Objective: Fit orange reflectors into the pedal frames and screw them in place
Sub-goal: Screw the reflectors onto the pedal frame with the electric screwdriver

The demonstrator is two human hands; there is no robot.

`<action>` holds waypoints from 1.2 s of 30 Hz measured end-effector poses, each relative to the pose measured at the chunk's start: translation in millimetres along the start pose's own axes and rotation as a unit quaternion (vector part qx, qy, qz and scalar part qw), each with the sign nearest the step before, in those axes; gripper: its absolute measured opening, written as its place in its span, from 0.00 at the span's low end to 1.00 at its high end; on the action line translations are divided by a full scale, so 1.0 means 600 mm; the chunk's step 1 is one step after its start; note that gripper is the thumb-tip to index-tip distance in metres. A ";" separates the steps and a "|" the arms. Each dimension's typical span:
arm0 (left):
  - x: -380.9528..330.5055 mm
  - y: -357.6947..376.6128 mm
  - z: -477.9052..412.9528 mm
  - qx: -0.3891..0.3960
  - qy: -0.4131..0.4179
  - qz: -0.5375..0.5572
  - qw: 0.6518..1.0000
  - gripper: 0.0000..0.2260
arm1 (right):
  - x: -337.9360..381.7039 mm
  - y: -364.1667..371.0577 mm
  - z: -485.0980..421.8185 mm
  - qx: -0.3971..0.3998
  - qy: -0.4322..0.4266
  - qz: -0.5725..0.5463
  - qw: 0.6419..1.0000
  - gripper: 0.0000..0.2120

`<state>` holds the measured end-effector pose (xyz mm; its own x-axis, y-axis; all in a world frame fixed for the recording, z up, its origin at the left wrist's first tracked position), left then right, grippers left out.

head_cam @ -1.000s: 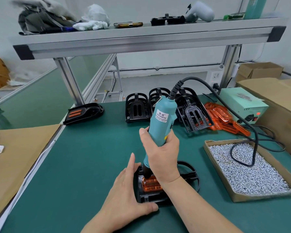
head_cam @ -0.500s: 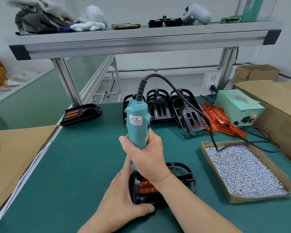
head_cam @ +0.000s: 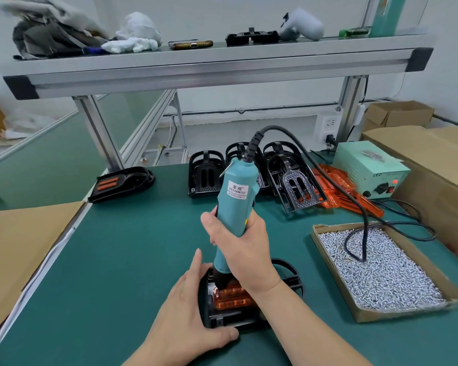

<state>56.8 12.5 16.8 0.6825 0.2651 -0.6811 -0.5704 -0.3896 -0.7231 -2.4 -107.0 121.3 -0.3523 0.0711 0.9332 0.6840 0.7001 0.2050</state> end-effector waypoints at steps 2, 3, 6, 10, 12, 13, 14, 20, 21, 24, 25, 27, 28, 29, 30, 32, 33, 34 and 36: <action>0.005 0.002 0.001 0.001 -0.008 -0.005 1.000 0.64 | 0.017 -0.015 -0.008 -0.016 -0.012 -0.025 0.999 0.20; 0.007 0.004 0.002 0.002 -0.011 -0.005 1.000 0.64 | 0.027 -0.027 -0.016 -0.028 -0.021 -0.039 0.999 0.18; 0.009 0.005 0.004 0.000 -0.017 -0.008 1.000 0.64 | 0.058 -0.078 -0.045 -0.069 -0.041 -0.047 0.996 0.12; 0.010 0.005 0.005 -0.001 -0.023 -0.009 1.000 0.64 | 0.074 -0.166 -0.072 -0.132 -0.028 -0.039 0.990 0.09; 0.010 0.005 0.005 0.000 -0.027 -0.011 1.000 0.64 | 0.068 -0.207 -0.079 -0.155 -0.004 -0.040 0.987 0.09; 0.010 0.005 0.005 -0.001 -0.027 -0.012 1.000 0.63 | 0.060 -0.227 -0.082 -0.170 0.013 -0.041 0.984 0.09; 0.010 0.005 0.005 -0.001 -0.027 -0.015 1.000 0.63 | 0.050 -0.247 -0.085 -0.188 0.032 -0.046 0.981 0.09; 0.008 0.005 0.003 0.007 -0.025 -0.025 0.999 0.63 | -0.052 -0.347 -0.074 -0.281 0.181 -0.120 0.935 0.09; 0.008 0.005 0.003 0.008 -0.025 -0.026 0.999 0.62 | -0.069 -0.360 -0.069 -0.291 0.203 -0.117 0.927 0.09; 0.007 0.004 0.003 0.013 -0.023 -0.025 0.999 0.62 | -0.103 -0.390 -0.054 -0.314 0.248 -0.095 0.912 0.15; 0.007 0.004 0.003 0.014 -0.023 -0.023 0.999 0.62 | -0.109 -0.397 -0.050 -0.318 0.256 -0.087 0.909 0.17; 0.006 0.005 0.002 0.016 -0.023 -0.021 0.999 0.62 | -0.116 -0.408 -0.045 -0.320 0.260 -0.071 0.908 0.17; 0.006 0.005 0.002 0.017 -0.023 -0.021 0.999 0.62 | -0.118 -0.412 -0.044 -0.319 0.260 -0.056 0.910 0.17; 0.006 0.005 0.002 0.017 -0.024 -0.021 0.999 0.62 | -0.121 -0.415 -0.043 -0.318 0.263 -0.035 0.910 0.18; 0.007 0.005 0.002 0.018 -0.025 -0.022 0.999 0.62 | -0.122 -0.418 -0.042 -0.319 0.267 -0.005 0.910 0.20; 0.007 0.006 0.003 0.019 -0.026 -0.022 0.999 0.62 | -0.117 -0.423 -0.040 -0.317 0.268 0.074 0.907 0.22; 0.006 0.006 0.003 0.020 -0.025 -0.022 0.999 0.62 | -0.110 -0.423 -0.041 -0.315 0.261 0.115 0.905 0.23; 0.005 0.006 0.003 0.020 -0.023 -0.024 0.999 0.61 | -0.103 -0.421 -0.041 -0.311 0.252 0.155 0.903 0.24; 0.004 0.006 0.003 0.020 -0.020 -0.026 0.999 0.60 | -0.091 -0.419 -0.040 -0.305 0.243 0.226 0.893 0.24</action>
<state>55.4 13.5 12.6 0.6936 0.3199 -0.6454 -0.5525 -0.3387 -0.7616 -139.7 -304.1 25.8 0.2655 -0.1715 0.9487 0.9587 0.1506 -0.2411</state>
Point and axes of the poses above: each hand's wrist, its own z-axis away from the middle knuckle, its own y-axis out of the palm, x = y × z, the point moved 9 cm from there along -z, towards the middle knuckle, and after that the axes turned 4 degrees about y, right-handed, at the moved point
